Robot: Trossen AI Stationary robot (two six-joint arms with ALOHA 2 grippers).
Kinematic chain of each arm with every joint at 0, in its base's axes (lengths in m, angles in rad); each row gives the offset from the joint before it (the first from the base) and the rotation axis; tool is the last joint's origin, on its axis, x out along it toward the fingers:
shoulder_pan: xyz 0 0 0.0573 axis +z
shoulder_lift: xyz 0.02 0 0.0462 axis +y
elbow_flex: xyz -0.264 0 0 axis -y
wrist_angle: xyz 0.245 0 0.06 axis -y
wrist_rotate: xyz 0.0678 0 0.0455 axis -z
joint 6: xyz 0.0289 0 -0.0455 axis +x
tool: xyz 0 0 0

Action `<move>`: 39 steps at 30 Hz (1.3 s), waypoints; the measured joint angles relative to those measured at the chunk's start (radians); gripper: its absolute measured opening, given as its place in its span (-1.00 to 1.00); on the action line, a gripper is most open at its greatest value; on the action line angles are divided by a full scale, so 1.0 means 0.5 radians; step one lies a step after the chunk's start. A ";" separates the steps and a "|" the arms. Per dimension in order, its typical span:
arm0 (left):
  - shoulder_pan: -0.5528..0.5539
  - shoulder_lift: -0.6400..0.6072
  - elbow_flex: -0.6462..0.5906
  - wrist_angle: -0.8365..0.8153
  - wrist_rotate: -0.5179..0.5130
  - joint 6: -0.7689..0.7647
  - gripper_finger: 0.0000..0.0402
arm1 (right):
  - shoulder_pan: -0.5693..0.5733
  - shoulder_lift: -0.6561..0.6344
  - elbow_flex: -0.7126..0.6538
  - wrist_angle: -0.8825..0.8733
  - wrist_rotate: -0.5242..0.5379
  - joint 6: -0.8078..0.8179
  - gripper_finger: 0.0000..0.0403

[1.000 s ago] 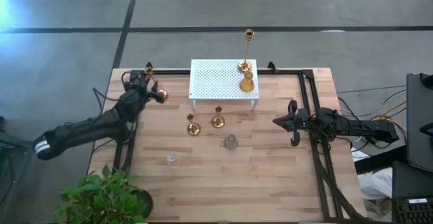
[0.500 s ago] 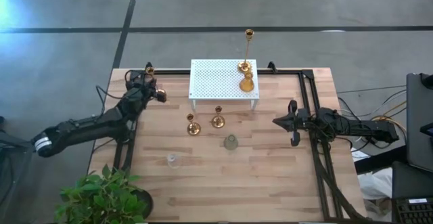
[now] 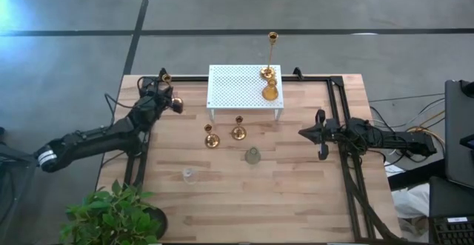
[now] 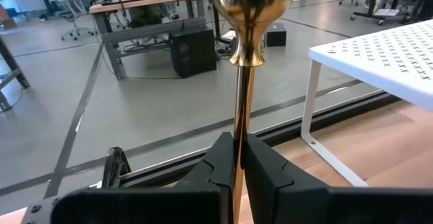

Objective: Pick & Place candle stick holders
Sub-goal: Put the large gold candlestick on the shelf

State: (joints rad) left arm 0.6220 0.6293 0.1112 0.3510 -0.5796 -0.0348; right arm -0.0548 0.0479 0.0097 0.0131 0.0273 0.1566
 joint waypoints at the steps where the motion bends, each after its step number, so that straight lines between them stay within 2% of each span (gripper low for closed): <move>1: 0.000 -0.001 -0.001 0.013 0.007 -0.002 -0.90 | 0.000 0.000 0.000 0.000 0.000 0.000 -0.96; 8: 0.001 -0.009 0.072 0.067 0.036 0.050 -0.90 | -0.001 0.000 0.000 0.000 -0.001 0.000 -0.96; 17: 0.020 -0.009 0.327 -0.003 0.172 0.178 -0.90 | 0.000 0.000 0.000 0.000 -0.001 0.000 -0.96; 31: 0.230 0.136 1.076 -0.682 0.672 0.228 -0.90 | -0.001 0.000 0.000 -0.001 -0.001 0.000 -0.96; 36: 0.299 0.243 1.293 -0.766 0.844 0.229 -0.90 | 0.000 0.000 0.000 0.000 -0.001 0.000 -0.96; 39: 0.338 0.330 1.376 -0.773 1.015 0.228 -0.90 | 0.000 0.000 0.000 -0.001 -0.001 0.000 -0.96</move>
State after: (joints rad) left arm 0.7911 0.7946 0.7993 -0.0355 -0.0722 0.0792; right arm -0.0547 0.0479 0.0097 0.0128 0.0269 0.1566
